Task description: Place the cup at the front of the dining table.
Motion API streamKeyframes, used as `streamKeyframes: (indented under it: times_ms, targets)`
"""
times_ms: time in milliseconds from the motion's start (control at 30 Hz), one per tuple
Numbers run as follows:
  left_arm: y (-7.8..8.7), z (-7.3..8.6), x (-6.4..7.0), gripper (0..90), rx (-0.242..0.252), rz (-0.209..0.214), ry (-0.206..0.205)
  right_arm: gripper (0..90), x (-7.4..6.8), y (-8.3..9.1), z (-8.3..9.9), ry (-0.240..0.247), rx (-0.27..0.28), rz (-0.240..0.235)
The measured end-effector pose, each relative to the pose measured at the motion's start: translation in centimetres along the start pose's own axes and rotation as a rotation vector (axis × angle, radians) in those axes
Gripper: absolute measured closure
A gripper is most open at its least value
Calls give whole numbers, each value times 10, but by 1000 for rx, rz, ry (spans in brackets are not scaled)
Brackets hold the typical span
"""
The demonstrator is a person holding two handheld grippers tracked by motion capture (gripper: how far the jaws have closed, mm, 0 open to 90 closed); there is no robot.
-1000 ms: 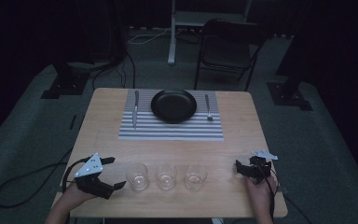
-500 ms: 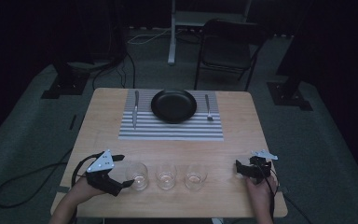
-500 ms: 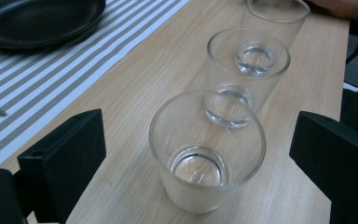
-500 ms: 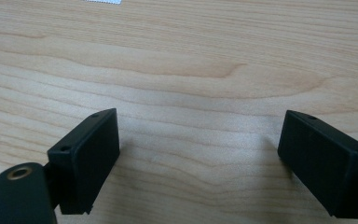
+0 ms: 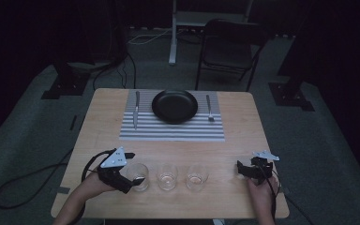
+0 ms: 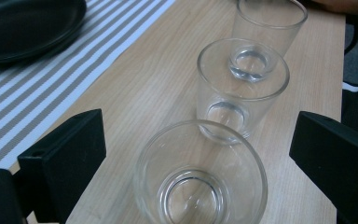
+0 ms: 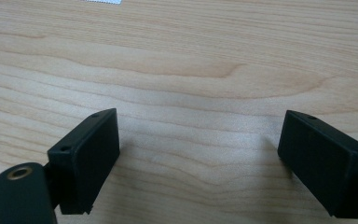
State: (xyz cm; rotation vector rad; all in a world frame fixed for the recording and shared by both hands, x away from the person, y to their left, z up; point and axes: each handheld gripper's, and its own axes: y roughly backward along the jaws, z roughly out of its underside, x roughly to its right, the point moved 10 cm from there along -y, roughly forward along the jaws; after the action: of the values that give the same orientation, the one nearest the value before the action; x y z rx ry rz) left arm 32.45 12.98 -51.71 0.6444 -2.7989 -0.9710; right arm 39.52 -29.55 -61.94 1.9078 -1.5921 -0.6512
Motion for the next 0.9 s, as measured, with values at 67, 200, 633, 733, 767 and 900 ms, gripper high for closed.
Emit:
streamKeyframes:
  times_ms: [67, 200, 633, 733, 767, 900]
  targets:
    - [-3, 0, 1, 40, -6, 7, -1, 121, 0, 0, 0, -1, 0, 0]
    - [-9, -4, 3, 40, -5, 23, -2, 121, 0, 0, 0, -1, 0, 0]
    - [-28, -13, 10, 40, -53, 56, -37, 121, 0, 0, 0, 0, 0, 0]
    - [-31, -18, 14, 40, -59, 71, -45, 121, 0, 0, 0, 0, 0, 0]
    - [-33, -19, 15, 41, -59, 73, -51, 121, 0, 0, 0, 0, 0, 0]
    - [-41, -23, 19, 40, -75, 85, -69, 121, 0, 0, 0, 0, 0, 0]
